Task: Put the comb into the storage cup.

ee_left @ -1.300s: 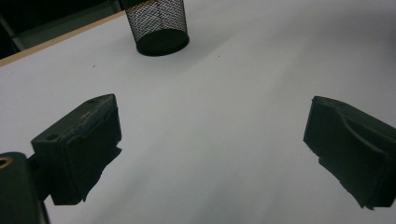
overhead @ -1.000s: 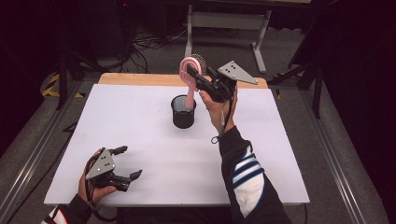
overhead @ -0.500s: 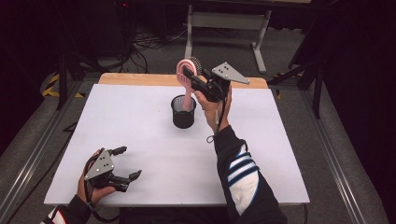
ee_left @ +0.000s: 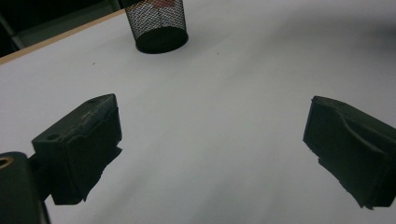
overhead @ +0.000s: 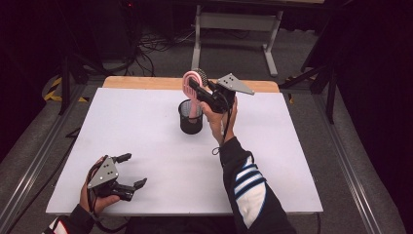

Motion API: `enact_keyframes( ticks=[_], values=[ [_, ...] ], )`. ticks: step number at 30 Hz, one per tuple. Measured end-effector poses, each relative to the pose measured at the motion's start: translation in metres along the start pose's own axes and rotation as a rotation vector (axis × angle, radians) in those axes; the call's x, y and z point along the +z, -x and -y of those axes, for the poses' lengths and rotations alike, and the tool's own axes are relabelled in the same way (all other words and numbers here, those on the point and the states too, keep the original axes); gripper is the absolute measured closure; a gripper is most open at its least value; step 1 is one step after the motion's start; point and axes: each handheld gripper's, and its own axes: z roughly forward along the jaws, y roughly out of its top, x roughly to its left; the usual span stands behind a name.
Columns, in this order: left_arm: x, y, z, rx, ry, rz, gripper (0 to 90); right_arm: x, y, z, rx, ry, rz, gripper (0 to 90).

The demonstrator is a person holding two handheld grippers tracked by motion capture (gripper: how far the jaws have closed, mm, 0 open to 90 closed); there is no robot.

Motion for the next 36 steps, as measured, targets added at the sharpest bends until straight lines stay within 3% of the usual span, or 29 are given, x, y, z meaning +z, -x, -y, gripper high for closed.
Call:
enact_keyframes(
  ticks=[9,36],
  values=[
    [0.000,0.000,0.000,0.002,-0.013,-0.004,5.4,0.000,0.003,0.023,0.046,-0.034,0.019,63.3],
    [-0.004,-0.001,0.002,-0.007,-0.007,-0.020,5.8,0.003,0.002,0.035,0.043,-0.074,0.008,61.9]
  ],
)
